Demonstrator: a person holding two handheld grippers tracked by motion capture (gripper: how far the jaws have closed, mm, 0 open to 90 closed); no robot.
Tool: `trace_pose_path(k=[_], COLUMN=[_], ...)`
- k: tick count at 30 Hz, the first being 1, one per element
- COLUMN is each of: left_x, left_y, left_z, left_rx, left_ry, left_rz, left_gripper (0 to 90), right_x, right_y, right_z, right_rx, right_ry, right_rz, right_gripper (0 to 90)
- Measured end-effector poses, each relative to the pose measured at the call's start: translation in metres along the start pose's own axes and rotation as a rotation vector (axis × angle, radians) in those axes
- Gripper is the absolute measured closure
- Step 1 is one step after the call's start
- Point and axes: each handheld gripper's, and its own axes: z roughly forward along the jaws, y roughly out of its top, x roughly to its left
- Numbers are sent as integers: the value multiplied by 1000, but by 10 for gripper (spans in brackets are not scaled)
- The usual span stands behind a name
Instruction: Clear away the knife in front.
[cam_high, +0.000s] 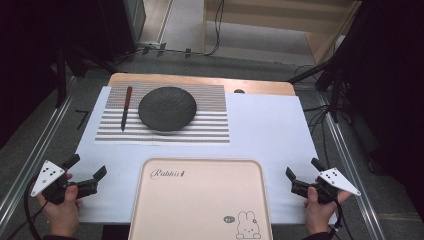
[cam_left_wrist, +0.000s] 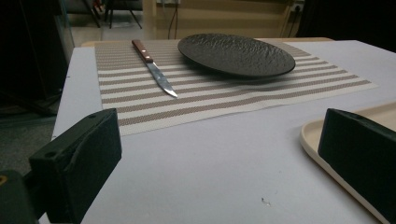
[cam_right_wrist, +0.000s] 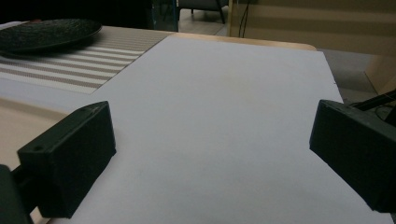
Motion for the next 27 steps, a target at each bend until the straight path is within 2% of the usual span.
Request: trace_pose_path(k=[5,7,8,11,12,16,20,24,27], left_x=[-1,-2,-2,-4,-8,-12,-17,-17,-18], left_y=[0,1,2,3,6,12,21,29,34], left_z=[0,-1,-2,-3,-3,-3,-2,1,3], left_rx=[1,-3,-14,-20,-10,-10,-1,15,23], left_ry=[2,-6,-26,-34,-36,-37,-13,-27,-23], left_rz=[5,5,-12,-12,0,1,14,-10,0], left_gripper=[0,0,0,0,0,0,0,0,0], right_x=[0,0,0,0,0,0,0,0,0], right_y=[0,0,0,0,0,0,0,0,0], right_z=[0,0,1,1,1,1,1,2,2], right_rx=[0,2,6,10,9,9,11,9,8], right_ry=[2,1,3,4,5,7,7,7,6], right_rz=[1,2,0,1,1,0,2,-3,-1], right_gripper=[0,0,0,0,0,0,0,0,0])
